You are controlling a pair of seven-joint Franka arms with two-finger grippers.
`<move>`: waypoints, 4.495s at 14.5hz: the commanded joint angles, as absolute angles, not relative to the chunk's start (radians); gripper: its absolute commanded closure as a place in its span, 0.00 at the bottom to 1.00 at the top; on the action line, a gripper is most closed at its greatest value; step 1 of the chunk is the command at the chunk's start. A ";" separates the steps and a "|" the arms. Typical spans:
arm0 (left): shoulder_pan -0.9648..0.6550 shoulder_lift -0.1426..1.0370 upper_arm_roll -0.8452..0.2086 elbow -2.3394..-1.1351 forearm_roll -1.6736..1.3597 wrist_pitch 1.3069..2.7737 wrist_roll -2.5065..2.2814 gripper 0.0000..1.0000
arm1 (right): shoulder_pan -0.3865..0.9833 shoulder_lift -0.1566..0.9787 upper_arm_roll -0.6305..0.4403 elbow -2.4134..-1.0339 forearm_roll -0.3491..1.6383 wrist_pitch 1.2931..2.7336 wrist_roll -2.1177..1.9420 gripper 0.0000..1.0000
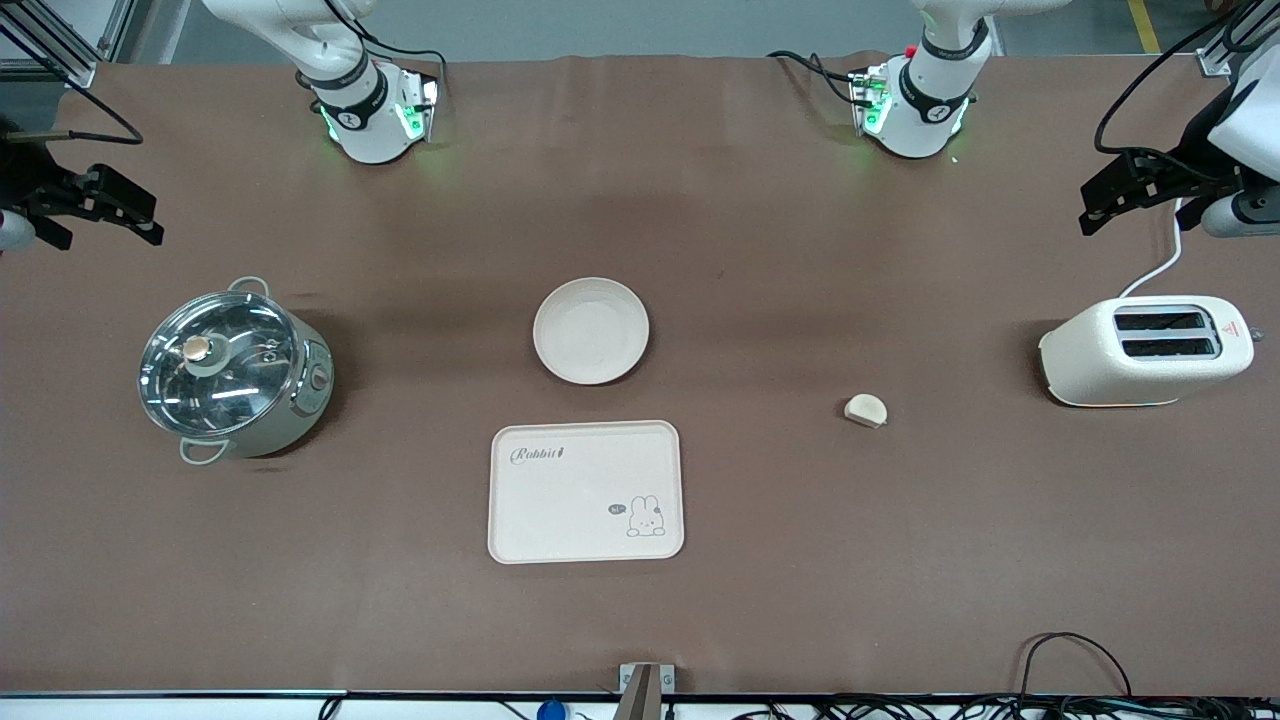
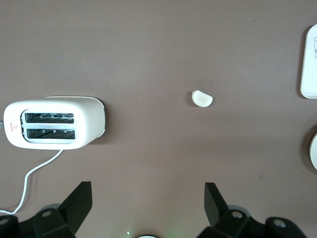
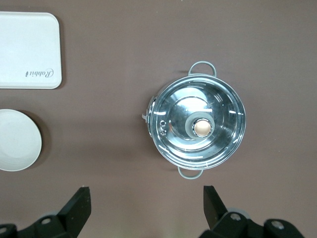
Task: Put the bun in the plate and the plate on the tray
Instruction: 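Reach the left gripper down to the white bun beside the toaster, then grasp the bun with the left gripper and lift it, then carry the bun onto the plate with the left gripper while the right gripper approaches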
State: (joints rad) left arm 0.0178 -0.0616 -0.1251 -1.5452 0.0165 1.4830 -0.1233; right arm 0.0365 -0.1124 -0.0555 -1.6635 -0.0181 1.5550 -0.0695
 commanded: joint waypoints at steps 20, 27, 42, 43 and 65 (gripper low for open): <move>-0.147 0.448 -0.146 -1.745 0.050 2.144 -0.756 0.00 | 0.040 -0.135 -0.080 -1.672 0.035 1.520 -0.060 0.00; -0.132 0.574 -0.149 -1.798 0.092 2.235 -0.940 0.11 | 0.052 -0.127 -0.069 -1.733 0.035 1.531 0.006 0.00; -0.152 0.592 -0.216 -1.807 0.086 2.322 -1.067 0.90 | 0.172 -0.112 -0.068 -1.764 0.046 1.546 0.073 0.00; -0.153 0.586 -0.245 -1.790 0.086 2.321 -1.093 0.90 | 0.192 -0.115 -0.069 -1.766 0.046 1.540 0.090 0.00; -0.631 0.764 -0.313 -1.539 0.097 2.499 -1.486 0.00 | 0.469 0.081 -0.060 -2.395 0.604 2.515 0.212 0.00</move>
